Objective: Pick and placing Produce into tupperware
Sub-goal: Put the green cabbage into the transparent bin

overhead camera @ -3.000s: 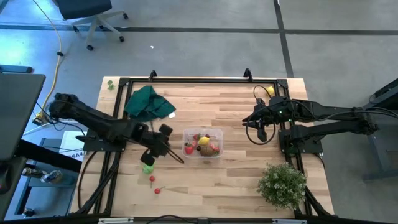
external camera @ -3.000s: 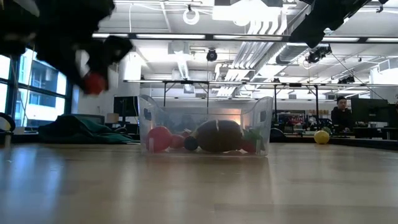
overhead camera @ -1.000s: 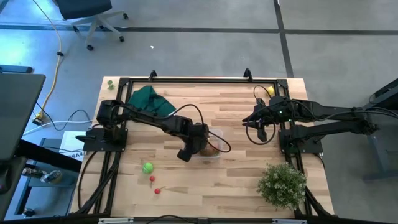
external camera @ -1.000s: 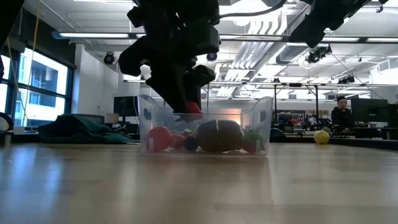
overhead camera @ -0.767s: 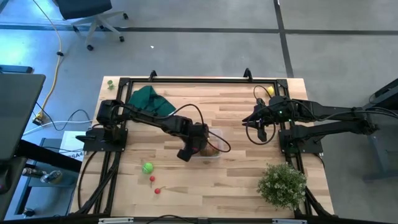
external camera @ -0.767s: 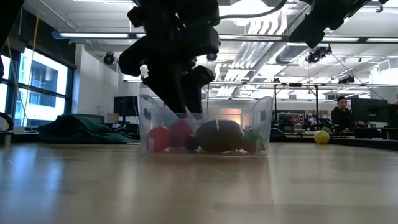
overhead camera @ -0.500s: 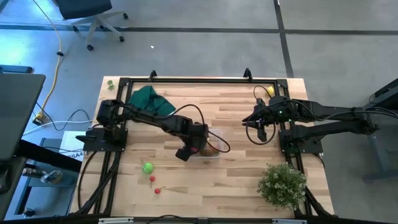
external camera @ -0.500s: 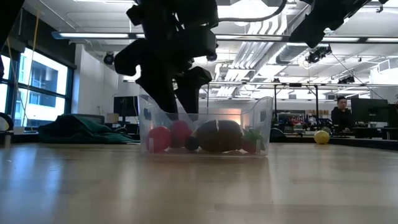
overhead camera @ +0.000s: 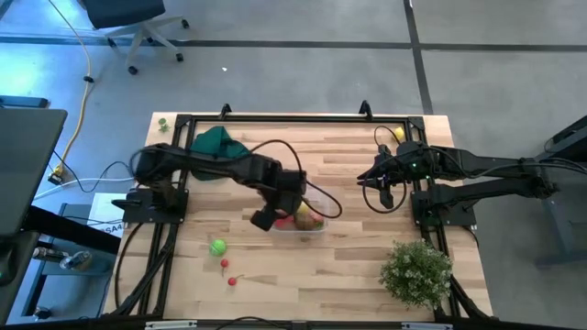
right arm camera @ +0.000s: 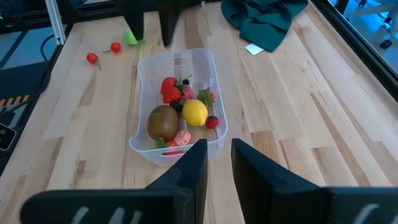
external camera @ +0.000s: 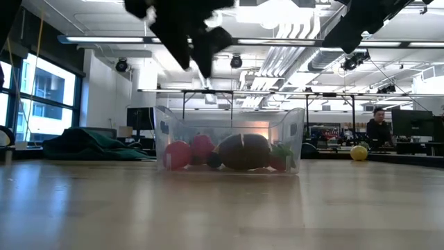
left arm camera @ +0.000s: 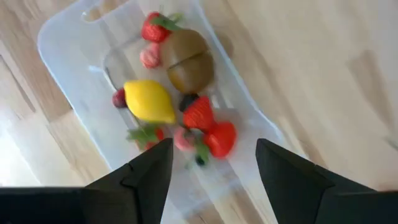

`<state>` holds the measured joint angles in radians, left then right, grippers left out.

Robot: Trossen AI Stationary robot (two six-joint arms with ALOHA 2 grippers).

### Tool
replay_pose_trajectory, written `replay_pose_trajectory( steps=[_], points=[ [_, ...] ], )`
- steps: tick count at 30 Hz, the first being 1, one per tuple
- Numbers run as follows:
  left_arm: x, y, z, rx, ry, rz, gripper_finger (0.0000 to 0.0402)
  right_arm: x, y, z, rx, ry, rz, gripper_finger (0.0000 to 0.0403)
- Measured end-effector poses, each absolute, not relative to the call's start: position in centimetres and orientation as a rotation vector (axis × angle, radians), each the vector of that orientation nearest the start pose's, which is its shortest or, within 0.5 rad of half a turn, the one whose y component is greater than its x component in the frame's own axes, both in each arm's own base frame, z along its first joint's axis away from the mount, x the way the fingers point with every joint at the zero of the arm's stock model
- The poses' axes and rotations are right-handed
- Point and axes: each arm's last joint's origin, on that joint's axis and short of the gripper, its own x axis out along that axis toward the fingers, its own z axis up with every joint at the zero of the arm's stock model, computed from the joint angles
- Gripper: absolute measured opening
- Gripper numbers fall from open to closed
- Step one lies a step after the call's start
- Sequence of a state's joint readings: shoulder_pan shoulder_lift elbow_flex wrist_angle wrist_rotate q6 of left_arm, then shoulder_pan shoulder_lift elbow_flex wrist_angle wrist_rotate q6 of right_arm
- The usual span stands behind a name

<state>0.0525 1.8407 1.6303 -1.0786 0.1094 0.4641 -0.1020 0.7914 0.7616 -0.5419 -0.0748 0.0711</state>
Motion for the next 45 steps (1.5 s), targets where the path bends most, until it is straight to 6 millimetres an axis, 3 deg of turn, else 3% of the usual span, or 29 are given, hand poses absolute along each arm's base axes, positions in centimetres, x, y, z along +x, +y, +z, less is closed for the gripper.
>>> replay_pose_trajectory(
  steps=[9,15,20,27,36,45],
  points=[
    [32.4,0.5,31.7,0.313,1.27,-0.383,0.0202,16.2,-1.4,29.2,0.12,0.569,-0.047,0.0062],
    [28.6,-1.3,32.0,0.342,1.251,-0.4,0.0208,16.2,-1.4,29.2,0.12,0.568,-0.047,0.0062],
    [24.7,-3.4,30.6,0.268,1.236,-0.35,0.0211,16.2,-1.4,29.2,0.12,0.569,-0.047,0.0062],
    [20.1,-6.4,26.7,0.139,1.274,-0.268,0.021,16.2,-1.4,29.2,0.12,0.569,-0.047,0.0062],
    [17.7,-10.1,23.2,0.232,1.32,-0.394,0.0209,16.2,-1.4,29.2,0.12,0.569,-0.047,0.0062],
    [17.2,-11.0,20.5,0.297,1.277,-0.444,0.0218,16.2,-1.4,29.2,0.12,0.568,-0.047,0.0062]
  ],
)
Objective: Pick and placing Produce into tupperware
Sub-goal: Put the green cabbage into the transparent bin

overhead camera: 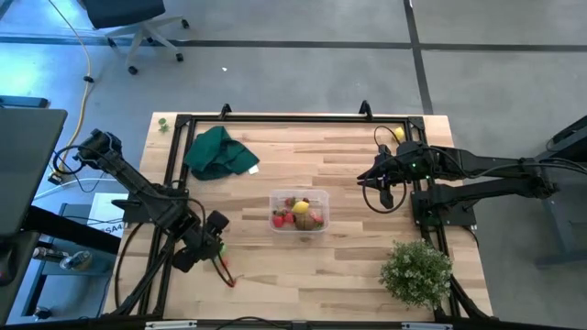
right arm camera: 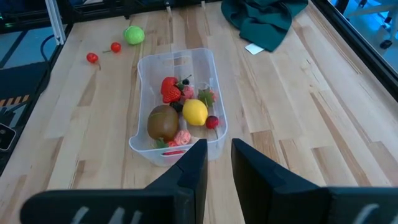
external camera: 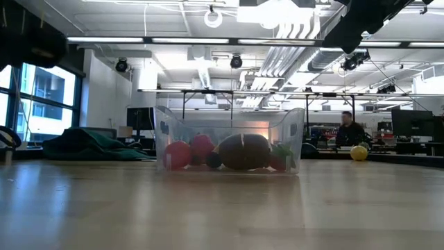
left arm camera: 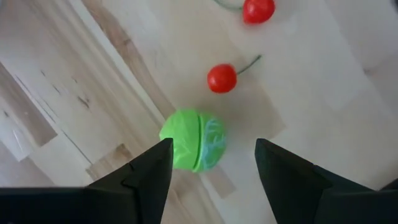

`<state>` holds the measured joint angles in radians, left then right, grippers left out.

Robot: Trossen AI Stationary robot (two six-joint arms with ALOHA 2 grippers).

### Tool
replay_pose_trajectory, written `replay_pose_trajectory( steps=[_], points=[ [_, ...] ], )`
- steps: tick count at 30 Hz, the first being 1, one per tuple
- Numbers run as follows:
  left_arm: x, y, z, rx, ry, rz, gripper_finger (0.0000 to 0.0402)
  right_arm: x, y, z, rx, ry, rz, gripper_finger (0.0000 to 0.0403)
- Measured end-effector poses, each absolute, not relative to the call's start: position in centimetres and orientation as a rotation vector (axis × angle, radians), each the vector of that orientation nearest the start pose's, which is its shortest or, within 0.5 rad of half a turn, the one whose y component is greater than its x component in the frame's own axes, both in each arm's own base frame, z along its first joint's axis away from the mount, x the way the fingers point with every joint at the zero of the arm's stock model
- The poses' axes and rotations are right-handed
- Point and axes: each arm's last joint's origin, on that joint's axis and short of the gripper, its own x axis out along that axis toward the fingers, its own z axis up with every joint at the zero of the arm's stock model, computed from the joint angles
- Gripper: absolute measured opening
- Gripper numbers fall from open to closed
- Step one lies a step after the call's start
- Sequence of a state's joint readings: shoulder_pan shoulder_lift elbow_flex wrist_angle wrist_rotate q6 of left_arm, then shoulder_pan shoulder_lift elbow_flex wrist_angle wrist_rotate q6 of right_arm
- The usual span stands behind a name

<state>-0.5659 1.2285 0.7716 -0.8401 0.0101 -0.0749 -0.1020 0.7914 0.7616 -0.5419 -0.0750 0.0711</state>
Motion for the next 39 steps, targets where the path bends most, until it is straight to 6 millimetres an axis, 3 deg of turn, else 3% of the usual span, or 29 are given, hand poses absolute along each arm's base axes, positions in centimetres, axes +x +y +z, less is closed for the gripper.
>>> replay_pose_trajectory(
  steps=[12,39],
  points=[
    [16.7,-10.5,18.8,0.46,1.259,-0.533,0.0286,16.2,-1.4,29.2,0.12,0.569,-0.047,0.0062],
    [16.0,-10.0,15.0,0.45,1.194,-0.517,0.0287,16.2,-1.4,29.2,0.12,0.569,-0.047,0.0062]
  ],
)
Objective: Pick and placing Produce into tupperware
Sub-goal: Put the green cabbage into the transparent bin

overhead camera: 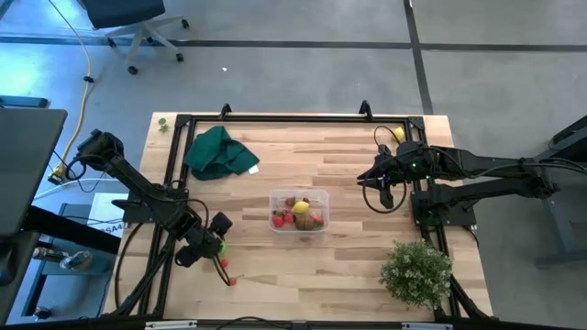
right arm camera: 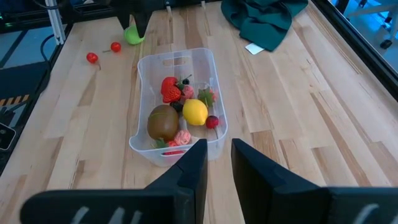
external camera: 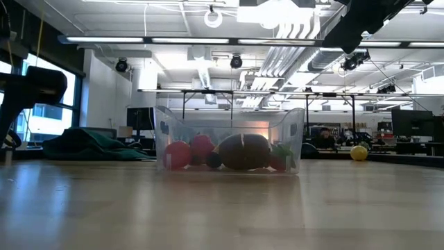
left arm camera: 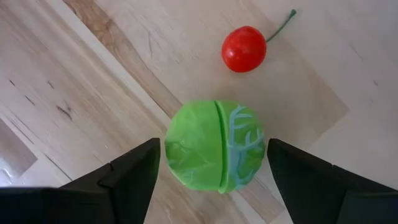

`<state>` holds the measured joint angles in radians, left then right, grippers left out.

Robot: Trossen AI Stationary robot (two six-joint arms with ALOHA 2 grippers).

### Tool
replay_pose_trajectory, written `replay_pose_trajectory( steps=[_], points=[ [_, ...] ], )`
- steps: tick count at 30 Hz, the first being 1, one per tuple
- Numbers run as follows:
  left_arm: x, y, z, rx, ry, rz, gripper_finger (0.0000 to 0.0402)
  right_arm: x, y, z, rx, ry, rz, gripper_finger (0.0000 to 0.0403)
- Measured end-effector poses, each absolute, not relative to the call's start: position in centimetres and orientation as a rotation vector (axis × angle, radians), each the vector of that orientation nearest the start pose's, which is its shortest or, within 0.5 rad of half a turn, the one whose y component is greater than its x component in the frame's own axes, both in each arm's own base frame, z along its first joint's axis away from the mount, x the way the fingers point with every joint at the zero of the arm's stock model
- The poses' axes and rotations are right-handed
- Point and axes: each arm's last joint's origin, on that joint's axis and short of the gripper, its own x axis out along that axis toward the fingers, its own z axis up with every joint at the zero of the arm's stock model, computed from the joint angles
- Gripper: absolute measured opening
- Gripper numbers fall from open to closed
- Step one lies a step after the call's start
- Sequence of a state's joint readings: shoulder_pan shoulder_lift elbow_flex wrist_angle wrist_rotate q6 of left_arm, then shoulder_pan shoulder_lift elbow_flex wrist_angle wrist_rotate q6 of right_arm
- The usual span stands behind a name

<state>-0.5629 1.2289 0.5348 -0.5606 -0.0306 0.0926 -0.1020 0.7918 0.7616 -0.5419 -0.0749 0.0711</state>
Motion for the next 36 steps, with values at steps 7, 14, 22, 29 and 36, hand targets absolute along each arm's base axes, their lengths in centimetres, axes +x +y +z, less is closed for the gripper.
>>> replay_pose_trajectory(
  steps=[7,14,22,29,36],
  points=[
    [15.9,-10.0,14.6,0.434,1.17,-0.528,0.0287,16.2,-1.4,29.2,0.12,0.569,-0.047,0.0062],
    [15.7,-9.9,13.9,0.418,1.155,-0.542,0.0287,16.2,-1.4,29.2,0.12,0.569,-0.047,0.0062],
    [15.8,-10.0,13.9,0.43,1.135,-0.556,0.0287,16.2,-1.4,29.2,0.12,0.569,-0.047,0.0062],
    [15.8,-10.0,13.9,0.439,1.131,-0.57,0.0287,16.2,-1.4,29.2,0.12,0.569,-0.047,0.0062],
    [16.2,-10.3,13.2,0.427,1.148,-0.59,0.0287,16.2,-1.4,29.2,0.12,0.569,-0.047,0.0062]
  ],
)
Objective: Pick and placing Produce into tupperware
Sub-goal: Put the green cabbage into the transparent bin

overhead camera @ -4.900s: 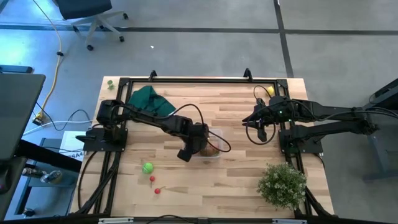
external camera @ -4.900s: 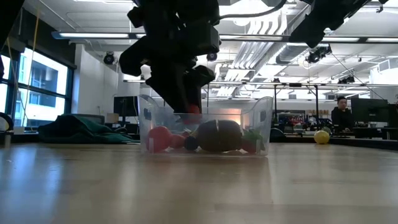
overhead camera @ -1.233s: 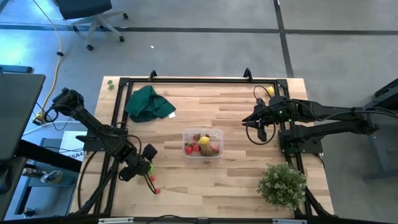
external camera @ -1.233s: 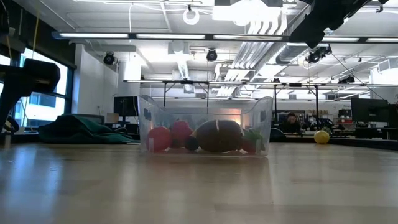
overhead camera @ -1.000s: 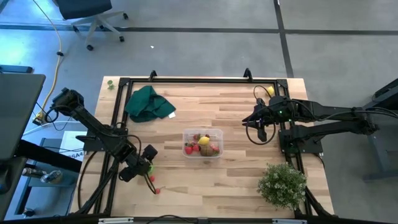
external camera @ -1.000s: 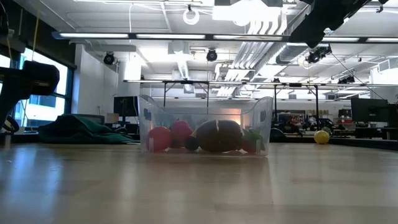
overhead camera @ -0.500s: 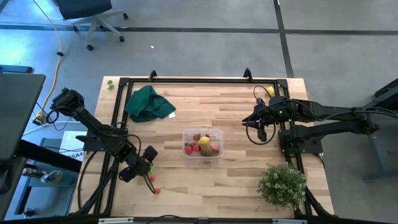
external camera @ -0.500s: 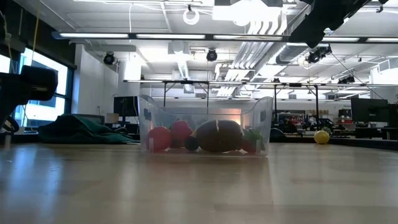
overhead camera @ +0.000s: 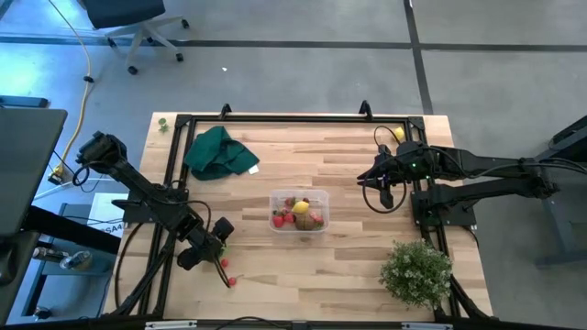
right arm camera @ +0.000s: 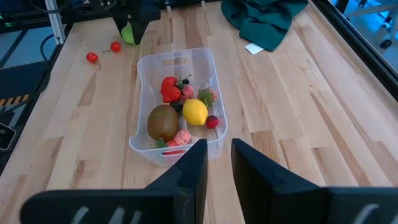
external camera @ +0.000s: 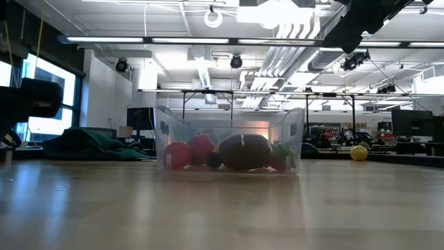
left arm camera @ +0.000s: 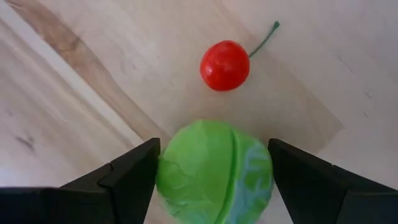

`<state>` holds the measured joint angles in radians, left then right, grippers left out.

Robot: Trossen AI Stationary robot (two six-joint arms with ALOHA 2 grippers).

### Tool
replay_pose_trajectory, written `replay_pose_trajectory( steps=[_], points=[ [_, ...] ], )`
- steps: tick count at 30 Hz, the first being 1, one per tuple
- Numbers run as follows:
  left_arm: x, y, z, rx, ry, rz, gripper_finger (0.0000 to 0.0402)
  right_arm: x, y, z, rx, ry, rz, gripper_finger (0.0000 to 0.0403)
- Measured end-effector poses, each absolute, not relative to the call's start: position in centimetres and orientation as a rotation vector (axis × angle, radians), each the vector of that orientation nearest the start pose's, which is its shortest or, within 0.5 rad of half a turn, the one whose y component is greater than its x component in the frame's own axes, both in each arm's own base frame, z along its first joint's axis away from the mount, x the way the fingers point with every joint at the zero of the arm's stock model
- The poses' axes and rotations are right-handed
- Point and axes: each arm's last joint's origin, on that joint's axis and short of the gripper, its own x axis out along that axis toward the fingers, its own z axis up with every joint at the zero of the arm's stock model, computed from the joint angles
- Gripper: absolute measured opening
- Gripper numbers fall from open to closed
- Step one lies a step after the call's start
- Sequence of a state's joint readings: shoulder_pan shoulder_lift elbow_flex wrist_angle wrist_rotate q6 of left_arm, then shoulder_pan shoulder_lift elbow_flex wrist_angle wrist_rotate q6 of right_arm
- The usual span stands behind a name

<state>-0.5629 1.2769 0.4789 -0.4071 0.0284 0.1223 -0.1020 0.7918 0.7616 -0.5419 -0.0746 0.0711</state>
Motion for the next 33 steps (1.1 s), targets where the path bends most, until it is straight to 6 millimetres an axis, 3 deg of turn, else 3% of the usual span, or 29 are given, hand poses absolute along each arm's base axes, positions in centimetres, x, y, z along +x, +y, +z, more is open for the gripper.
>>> replay_pose_trajectory(
  steps=[19,28,33],
  points=[
    [16.2,-10.36,12.84,0.404,1.183,-0.584,0.0285,16.18,-1.44,29.17,0.12,0.569,-0.047,0.0062],
    [16.2,-10.4,12.86,0.395,1.183,-0.592,0.0238,16.18,-1.44,29.16,0.12,0.569,-0.047,0.0062],
    [16.2,-10.4,12.86,0.395,1.183,-0.592,0.0254,16.18,-1.44,29.17,0.12,0.568,-0.047,0.0062]
  ],
)
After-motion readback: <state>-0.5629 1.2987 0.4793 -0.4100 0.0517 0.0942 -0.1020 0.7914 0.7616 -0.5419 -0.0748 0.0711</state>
